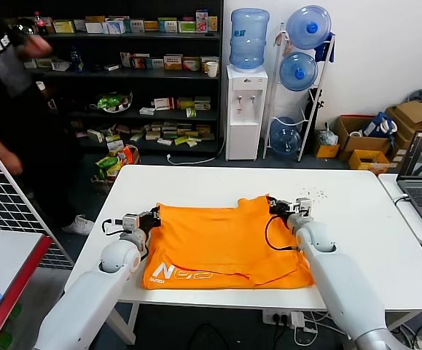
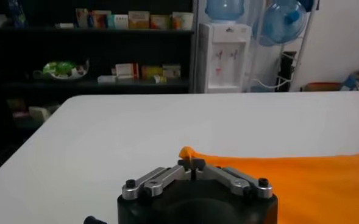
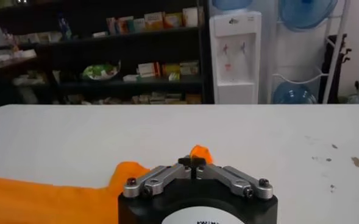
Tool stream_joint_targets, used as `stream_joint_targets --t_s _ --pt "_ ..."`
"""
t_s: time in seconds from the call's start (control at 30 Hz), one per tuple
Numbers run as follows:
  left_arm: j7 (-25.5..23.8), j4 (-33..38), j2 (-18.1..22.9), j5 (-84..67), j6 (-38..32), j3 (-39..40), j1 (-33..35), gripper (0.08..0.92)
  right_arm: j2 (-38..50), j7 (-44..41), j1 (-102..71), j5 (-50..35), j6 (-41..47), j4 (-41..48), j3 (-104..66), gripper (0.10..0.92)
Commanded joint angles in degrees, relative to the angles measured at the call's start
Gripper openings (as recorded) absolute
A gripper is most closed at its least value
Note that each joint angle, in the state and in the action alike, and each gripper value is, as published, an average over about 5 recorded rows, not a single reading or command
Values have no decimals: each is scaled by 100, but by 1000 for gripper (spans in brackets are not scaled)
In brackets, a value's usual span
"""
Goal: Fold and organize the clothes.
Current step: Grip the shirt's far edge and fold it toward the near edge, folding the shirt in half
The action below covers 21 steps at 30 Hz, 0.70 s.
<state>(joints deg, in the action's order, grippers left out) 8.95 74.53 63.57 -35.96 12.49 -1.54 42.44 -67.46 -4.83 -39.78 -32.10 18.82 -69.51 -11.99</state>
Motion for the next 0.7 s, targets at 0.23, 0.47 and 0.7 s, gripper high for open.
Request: stream_joint_targets --t_s 0.23,0.47,0.7 --pt "232 2256 -1021 -208 65 -286 1544 91 1087 810 -2392 -260 455 -3058 -628 126" --pt "395 3010 -1342 -206 84 -383 2473 91 1394 1077 -3658 -213 811 -4048 -1096 126" --pt "479 3246 -1318 -70 67 -367 2957 91 1452 1198 -4353 -99 1032 -4311 -1407 126"
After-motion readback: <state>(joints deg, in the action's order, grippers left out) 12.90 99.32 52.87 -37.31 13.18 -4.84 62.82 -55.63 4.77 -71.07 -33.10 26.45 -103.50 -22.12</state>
